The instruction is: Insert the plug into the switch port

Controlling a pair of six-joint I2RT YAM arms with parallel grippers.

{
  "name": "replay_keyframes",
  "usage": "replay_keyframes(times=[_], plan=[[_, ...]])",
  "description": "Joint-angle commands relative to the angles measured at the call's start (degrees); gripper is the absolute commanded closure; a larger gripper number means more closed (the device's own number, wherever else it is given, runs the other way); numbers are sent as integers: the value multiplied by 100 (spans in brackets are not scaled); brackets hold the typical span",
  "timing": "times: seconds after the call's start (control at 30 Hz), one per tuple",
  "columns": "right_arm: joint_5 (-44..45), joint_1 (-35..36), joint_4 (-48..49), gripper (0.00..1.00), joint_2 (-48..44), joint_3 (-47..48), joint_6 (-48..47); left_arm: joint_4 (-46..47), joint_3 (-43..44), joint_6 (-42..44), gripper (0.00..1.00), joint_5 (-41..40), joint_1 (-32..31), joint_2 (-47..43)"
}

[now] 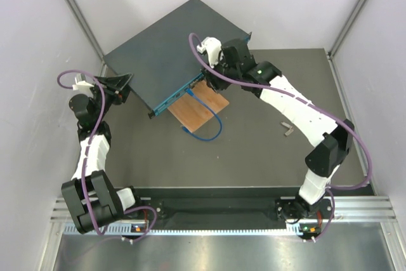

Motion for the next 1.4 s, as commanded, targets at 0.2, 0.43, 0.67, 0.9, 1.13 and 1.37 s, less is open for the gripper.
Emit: replay_keyframes(times=[0.2,0.43,0.67,0.9,1.13,1.37], plan=[[-549,-471,-299,36,-688,-417,-103,-93,125,852,100,471,-359,-3],[-998,-946,-502,57,-759,-339,2,-111,125,887,100,471,-351,-11],[-1516,-867,-661,74,-373,311,195,-137,178,905,100,471,-351,6],[-1473,-744,-678,76,-126,672,222,-155,152,914,100,471,-351,-2],[-1437,-683,-793,79,76,884,169,-155,160,923,100,480,-351,-2],[-1437,-674,-617,80,24,778,204,-163,152,922,100,471,-342,6]])
